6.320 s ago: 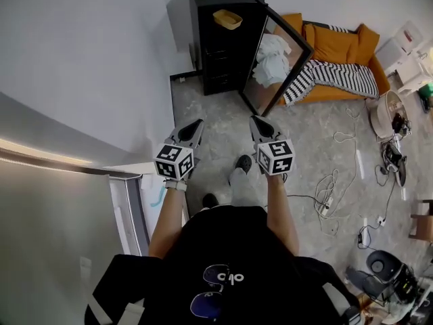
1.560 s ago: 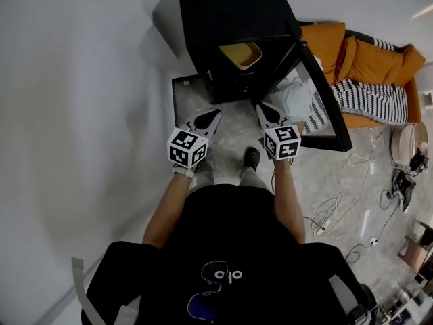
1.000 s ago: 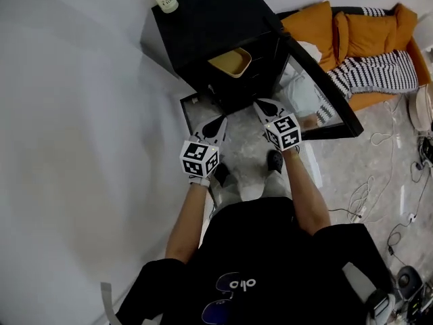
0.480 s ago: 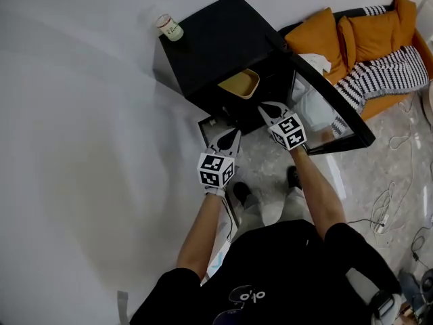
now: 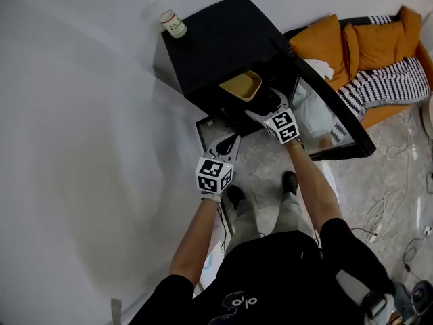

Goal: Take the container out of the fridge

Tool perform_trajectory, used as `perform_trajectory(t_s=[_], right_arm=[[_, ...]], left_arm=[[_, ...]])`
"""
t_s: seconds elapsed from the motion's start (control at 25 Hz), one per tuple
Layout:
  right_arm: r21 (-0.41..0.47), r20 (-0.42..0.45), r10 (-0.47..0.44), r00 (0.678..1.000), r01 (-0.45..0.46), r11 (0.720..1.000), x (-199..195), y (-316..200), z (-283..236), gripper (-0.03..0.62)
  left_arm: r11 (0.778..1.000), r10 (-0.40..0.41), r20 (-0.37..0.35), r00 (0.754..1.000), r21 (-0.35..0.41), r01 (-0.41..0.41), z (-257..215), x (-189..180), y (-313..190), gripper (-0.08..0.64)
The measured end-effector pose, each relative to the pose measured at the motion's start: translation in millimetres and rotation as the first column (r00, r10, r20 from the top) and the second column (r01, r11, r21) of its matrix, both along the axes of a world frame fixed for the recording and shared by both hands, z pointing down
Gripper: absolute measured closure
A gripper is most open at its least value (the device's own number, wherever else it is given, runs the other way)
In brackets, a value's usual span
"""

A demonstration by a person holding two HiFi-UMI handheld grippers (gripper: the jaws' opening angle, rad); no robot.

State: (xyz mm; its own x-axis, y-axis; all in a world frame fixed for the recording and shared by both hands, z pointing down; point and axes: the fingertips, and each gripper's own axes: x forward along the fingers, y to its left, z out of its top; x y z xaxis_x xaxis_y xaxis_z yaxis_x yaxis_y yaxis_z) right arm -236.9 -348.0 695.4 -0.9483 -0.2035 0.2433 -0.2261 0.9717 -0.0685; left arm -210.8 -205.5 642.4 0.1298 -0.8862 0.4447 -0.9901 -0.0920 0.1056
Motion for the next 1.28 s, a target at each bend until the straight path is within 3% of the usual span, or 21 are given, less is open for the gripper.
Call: perform_trajectory(t_s=[0.16, 0.32, 0.56, 1.28], right_arm=[[0.003, -0.005, -0.033, 0.999, 0.033, 0.999, -18.3, -12.0, 9.1, 0.087], [0.013, -0.046, -0.043, 0.998, 0.043, 0.999, -30.7, -22.5, 20.6, 0.086], [0.005, -0.040, -0.044, 0.998, 0.044, 0.999, -53.8, -29.7, 25.8, 0.086], [0.018, -0.082, -0.030, 0.996, 0.032, 0.999, -76.8, -28.4, 31.5, 0.101]], left_arm=[[1.000, -0.012, 0.006, 1.000, -0.001, 0.012, 4.9, -2.0, 5.6, 0.555], [0.999, -0.040, 0.003, 0.999, 0.006, 0.040, 6.4, -6.1, 11.3, 0.555], [0.997, -0.082, 0.009, 0.997, -0.004, 0.082, 10.2, -20.4, 27.0, 0.555], [0.983, -0.184, 0.011, 0.983, -0.006, 0.184, 12.5, -47.5, 52.6, 0.555]])
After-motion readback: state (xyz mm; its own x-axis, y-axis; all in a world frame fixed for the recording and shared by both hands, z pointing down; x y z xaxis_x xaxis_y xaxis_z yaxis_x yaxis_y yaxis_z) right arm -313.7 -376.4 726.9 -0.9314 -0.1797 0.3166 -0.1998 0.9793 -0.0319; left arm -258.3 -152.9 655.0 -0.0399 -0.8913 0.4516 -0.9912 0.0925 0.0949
